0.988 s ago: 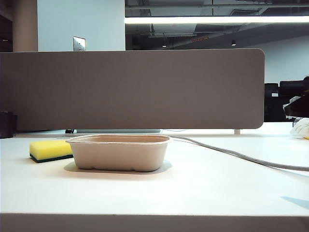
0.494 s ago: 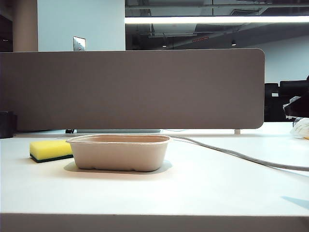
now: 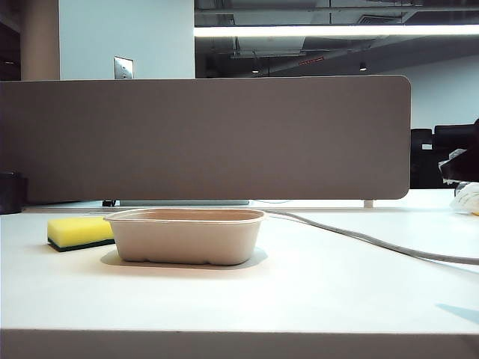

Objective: Take out the cleaning sponge from the paper lunch box and place it on the table.

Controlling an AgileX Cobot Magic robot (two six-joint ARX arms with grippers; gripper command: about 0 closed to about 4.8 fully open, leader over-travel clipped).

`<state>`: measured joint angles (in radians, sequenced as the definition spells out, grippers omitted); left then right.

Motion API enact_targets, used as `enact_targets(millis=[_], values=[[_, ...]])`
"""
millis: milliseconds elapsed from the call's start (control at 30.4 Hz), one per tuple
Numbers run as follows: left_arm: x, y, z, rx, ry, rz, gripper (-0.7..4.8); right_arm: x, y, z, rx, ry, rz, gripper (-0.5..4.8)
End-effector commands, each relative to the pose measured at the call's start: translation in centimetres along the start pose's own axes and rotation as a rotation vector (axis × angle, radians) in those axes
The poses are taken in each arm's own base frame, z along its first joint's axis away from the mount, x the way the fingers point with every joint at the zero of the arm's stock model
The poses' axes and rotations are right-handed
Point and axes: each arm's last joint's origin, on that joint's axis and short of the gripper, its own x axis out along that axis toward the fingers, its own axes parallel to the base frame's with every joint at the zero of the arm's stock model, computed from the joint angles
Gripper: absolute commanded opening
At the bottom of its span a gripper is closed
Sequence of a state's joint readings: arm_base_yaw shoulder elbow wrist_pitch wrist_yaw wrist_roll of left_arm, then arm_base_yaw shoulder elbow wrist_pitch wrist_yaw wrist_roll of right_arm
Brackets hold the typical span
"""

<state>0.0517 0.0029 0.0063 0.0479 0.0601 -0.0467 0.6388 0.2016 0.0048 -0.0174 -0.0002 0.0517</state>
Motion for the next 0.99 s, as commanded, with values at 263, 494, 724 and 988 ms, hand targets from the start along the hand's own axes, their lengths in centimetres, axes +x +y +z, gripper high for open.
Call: enact_targets(millis=[263, 494, 724, 988], values=[[0.0, 0.0, 0.2, -0.006, -0.014, 0.002, -0.05, -0.7, -1.0, 0.7, 0.017, -0.1, -0.094, -0.05], [0.0, 0.0, 0.2, -0.006, -0.014, 0.002, -0.05, -1.9, -2.9, 1.7, 0.032, -0.233, -0.297, -0.05], [0.0, 0.0, 0.1, -0.006, -0.006, 0.003, -0.05, -2.5, -4.6, 1.5, 0.054, -0.234, -0.485, -0.05], [0.0, 0.0, 0.1, -0.006, -0.006, 0.003, -0.05, -3.0, -5.4, 1.5, 0.064, -0.237, -0.581, -0.05]])
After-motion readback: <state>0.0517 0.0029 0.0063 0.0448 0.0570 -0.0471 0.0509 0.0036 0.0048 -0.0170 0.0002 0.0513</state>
